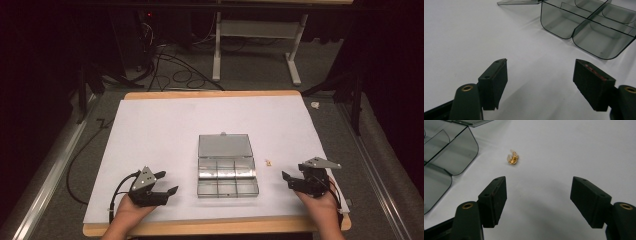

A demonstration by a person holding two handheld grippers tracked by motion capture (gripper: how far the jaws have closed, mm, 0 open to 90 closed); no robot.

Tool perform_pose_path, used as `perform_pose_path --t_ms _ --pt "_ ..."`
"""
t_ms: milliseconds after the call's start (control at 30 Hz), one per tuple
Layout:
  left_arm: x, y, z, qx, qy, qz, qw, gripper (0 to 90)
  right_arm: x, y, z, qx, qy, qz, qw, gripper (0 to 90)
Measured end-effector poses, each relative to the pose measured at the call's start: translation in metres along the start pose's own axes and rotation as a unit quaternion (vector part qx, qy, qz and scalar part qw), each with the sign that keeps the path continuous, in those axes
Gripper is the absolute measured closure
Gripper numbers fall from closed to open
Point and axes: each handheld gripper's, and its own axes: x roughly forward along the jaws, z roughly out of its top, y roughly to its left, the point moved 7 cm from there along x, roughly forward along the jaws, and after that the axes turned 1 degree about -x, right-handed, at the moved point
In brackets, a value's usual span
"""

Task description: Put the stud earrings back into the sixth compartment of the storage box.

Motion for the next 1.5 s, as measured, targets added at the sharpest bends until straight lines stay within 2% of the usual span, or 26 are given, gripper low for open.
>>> perform_pose_path --t_ms 367,567,933,1067,1267,1367,1500 --pt "0.001 -0.001 0.000 0.006 0.003 0.003 1.0000 28.4 -0.003 0.005 -0.005 -0.007 0.046 0.009 0.9989 31.7" --pt "0.001 -0.001 0.000 0.008 0.005 0.001 1.0000 28.4 -0.006 0.007 -0.007 -0.010 0.061 0.016 0.9979 32.6" --pt "0.002 -0.002 0.000 0.011 0.006 0.003 0.9999 28.4 -0.007 0.010 -0.009 -0.016 0.099 0.028 0.9945 31.5" --pt "0.001 -0.002 0.000 0.013 0.006 0.003 0.9999 28.4 -0.009 0.012 -0.007 -0.015 0.108 0.034 0.9935 30.5" --pt "0.001 -0.003 -0.001 0.013 0.007 -0.009 0.9998 28.4 -0.007 0.013 0.001 -0.016 0.115 0.040 0.9924 29.5" --pt "0.001 -0.004 -0.001 0.016 0.007 -0.007 0.9998 28.4 -0.007 0.016 0.005 -0.026 0.119 0.044 0.9915 29.4" --pt "0.001 -0.004 -0.001 0.015 0.007 -0.009 0.9998 28.4 -0.005 0.018 0.006 -0.032 0.137 0.034 0.9895 29.5"
